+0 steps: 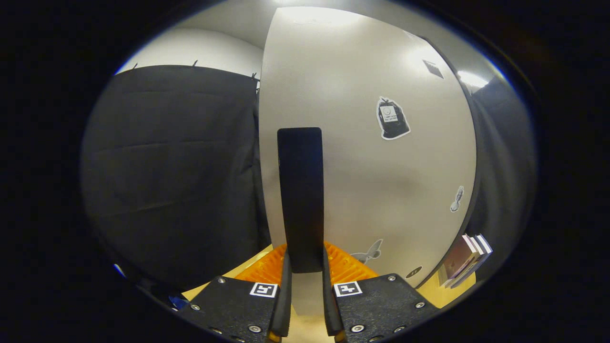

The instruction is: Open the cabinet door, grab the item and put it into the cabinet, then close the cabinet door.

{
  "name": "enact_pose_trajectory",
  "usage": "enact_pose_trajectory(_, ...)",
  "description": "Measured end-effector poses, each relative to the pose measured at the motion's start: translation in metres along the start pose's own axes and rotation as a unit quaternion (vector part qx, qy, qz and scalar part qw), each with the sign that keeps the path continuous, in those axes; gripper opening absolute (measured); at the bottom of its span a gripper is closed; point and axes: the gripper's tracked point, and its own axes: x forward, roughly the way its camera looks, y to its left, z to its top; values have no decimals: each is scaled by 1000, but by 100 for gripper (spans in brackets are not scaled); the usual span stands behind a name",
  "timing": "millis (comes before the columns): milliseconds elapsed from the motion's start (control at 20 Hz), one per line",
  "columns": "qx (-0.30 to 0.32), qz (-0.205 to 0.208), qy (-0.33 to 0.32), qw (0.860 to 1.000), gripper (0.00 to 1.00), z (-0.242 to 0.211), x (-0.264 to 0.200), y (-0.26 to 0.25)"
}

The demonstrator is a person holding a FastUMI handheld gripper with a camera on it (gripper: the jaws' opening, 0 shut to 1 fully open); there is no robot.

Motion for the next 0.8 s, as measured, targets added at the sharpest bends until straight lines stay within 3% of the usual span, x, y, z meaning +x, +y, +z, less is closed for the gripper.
enact_pose_trajectory(550,10,92,-1,996,29,5,-12,-27)
enact_pose_trajectory(800,24,103,-1,994,29,4,-24,-43)
